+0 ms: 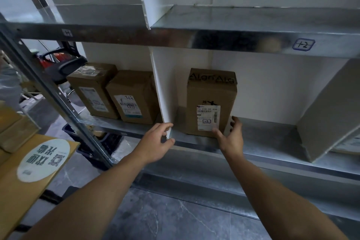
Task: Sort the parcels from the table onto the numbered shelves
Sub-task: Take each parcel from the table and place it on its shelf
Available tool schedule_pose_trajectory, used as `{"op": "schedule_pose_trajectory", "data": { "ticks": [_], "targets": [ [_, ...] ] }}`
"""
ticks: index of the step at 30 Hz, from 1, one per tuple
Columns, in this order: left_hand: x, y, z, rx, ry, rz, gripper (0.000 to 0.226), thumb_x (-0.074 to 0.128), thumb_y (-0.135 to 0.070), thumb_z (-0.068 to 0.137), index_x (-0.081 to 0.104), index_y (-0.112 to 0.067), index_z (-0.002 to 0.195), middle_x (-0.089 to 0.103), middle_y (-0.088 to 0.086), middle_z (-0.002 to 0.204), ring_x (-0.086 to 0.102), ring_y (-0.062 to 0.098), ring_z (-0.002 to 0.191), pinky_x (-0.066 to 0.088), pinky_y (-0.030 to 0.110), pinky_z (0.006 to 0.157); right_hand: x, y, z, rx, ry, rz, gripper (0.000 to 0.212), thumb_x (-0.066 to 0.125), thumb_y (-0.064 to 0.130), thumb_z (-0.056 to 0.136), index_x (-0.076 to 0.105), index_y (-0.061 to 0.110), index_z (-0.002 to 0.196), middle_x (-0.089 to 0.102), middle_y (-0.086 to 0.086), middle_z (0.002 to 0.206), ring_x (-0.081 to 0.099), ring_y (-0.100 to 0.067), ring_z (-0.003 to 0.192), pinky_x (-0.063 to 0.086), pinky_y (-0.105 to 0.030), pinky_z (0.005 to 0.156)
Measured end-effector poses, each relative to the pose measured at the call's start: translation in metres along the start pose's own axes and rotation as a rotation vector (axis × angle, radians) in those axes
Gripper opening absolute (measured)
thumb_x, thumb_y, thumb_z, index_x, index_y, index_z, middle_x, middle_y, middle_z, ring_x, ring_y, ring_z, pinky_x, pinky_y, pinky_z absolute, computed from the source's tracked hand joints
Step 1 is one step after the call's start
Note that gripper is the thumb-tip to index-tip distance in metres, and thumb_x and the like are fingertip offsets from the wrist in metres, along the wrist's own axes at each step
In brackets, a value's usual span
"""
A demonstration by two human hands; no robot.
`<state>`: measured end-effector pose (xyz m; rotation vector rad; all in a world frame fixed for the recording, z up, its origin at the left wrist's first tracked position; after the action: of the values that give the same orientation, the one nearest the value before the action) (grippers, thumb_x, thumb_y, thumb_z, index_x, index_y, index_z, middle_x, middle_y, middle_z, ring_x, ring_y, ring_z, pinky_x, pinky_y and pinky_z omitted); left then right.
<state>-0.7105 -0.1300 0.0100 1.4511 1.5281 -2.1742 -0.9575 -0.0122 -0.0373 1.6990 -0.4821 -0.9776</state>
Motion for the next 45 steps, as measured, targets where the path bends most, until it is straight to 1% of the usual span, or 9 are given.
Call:
{"op": "schedule_pose_trajectory", "data": {
  "ticks": [4,8,11,14,20,26,35,40,45],
  "targets": [
    [-0.013,0.013,-0.022,0.019,-0.022,0.079,0.049,0.059,-0.032,0.094,0.044,-0.027,0.140,0.047,-0.005,0.134,0.048,0.012,0.122,0.043,0.030,0.098,-0.004,0.013,-0.045,-0.144,-0.081,-0.201,0.046,0.060,0.028,0.099,0.049,0.013,0.141,0.051,-0.009,0.142,0.048,-0.025,0.131,0.040,-0.041,0.110],
    [-0.034,0.039,-0.057,0.022,-0.035,0.200,0.047,0.057,-0.035,0.093,0.047,-0.025,0.138,0.049,-0.001,0.132,0.048,0.020,0.121,0.042,0.037,0.101,0.027,0.022,-0.095,-0.288,0.012,-0.449,0.034,0.055,0.032,0.100,0.057,0.015,0.130,0.056,-0.008,0.131,0.052,-0.025,0.120,0.047,-0.042,0.101],
    [-0.059,0.066,-0.091,-0.017,-0.071,0.302,0.045,0.055,-0.040,0.093,0.050,-0.024,0.135,0.051,-0.001,0.134,0.047,0.021,0.122,0.041,0.038,0.103,0.068,0.033,-0.133,-0.390,0.145,-0.589,0.036,0.053,0.037,0.100,0.058,0.015,0.128,0.058,-0.008,0.128,0.053,-0.028,0.118,0.046,-0.040,0.098],
    [-0.089,0.102,-0.132,-0.092,-0.081,0.389,0.047,0.052,-0.042,0.093,0.049,-0.024,0.136,0.051,0.000,0.135,0.046,0.024,0.123,0.040,0.041,0.103,0.120,0.050,-0.174,-0.487,0.314,-0.750,0.043,0.047,0.044,0.101,0.053,0.019,0.136,0.055,-0.007,0.135,0.051,-0.029,0.123,0.044,-0.043,0.102],
    [-0.166,0.181,-0.229,-0.304,-0.122,0.514,0.047,0.050,-0.047,0.093,0.047,-0.028,0.136,0.051,-0.001,0.131,0.048,0.024,0.119,0.043,0.040,0.095,0.233,0.082,-0.262,-0.663,0.619,-1.006,0.049,0.041,0.042,0.100,0.041,0.020,0.143,0.050,-0.011,0.142,0.050,-0.035,0.126,0.039,-0.048,0.106],
    [-0.241,0.251,-0.345,-0.588,-0.259,0.508,0.050,0.048,-0.044,0.093,0.044,-0.027,0.139,0.049,0.001,0.137,0.046,0.026,0.121,0.042,0.039,0.095,0.335,0.111,-0.357,-0.897,0.840,-1.095,0.045,0.041,0.048,0.101,0.045,0.020,0.136,0.052,-0.012,0.133,0.053,-0.036,0.119,0.043,-0.047,0.099],
    [-0.299,0.310,-0.475,-0.873,-0.407,0.433,0.051,0.050,-0.044,0.093,0.043,-0.026,0.140,0.047,0.000,0.139,0.043,0.024,0.125,0.043,0.040,0.099,0.448,0.145,-0.465,-1.217,0.999,-1.142,0.048,0.036,0.052,0.102,0.043,0.021,0.137,0.049,-0.010,0.132,0.048,-0.035,0.121,0.043,-0.049,0.096],
    [-0.320,0.332,-0.498,-0.937,-0.439,0.447,0.051,0.049,-0.042,0.093,0.042,-0.025,0.141,0.047,-0.001,0.140,0.044,0.022,0.125,0.039,0.037,0.100,0.491,0.171,-0.493,-1.347,0.990,-1.131,0.047,0.039,0.051,0.101,0.043,0.020,0.136,0.050,-0.010,0.133,0.049,-0.035,0.120,0.042,-0.049,0.095],
    [-0.345,0.360,-0.477,-0.975,-0.456,0.445,0.050,0.048,-0.043,0.094,0.042,-0.027,0.141,0.048,-0.003,0.139,0.043,0.021,0.125,0.039,0.038,0.102,0.541,0.199,-0.489,-1.399,0.989,-1.097,0.048,0.037,0.051,0.101,0.043,0.020,0.137,0.049,-0.010,0.136,0.048,-0.035,0.123,0.041,-0.047,0.096]
  ]
}}
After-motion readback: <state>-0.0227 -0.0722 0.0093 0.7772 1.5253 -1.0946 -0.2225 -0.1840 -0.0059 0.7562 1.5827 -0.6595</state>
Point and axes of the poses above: each hand's wrist, its own z-axis towards the middle knuckle, its own x-axis out of the palm, y = z × x, the point moved 8 cm from there along z, towards the middle knuckle
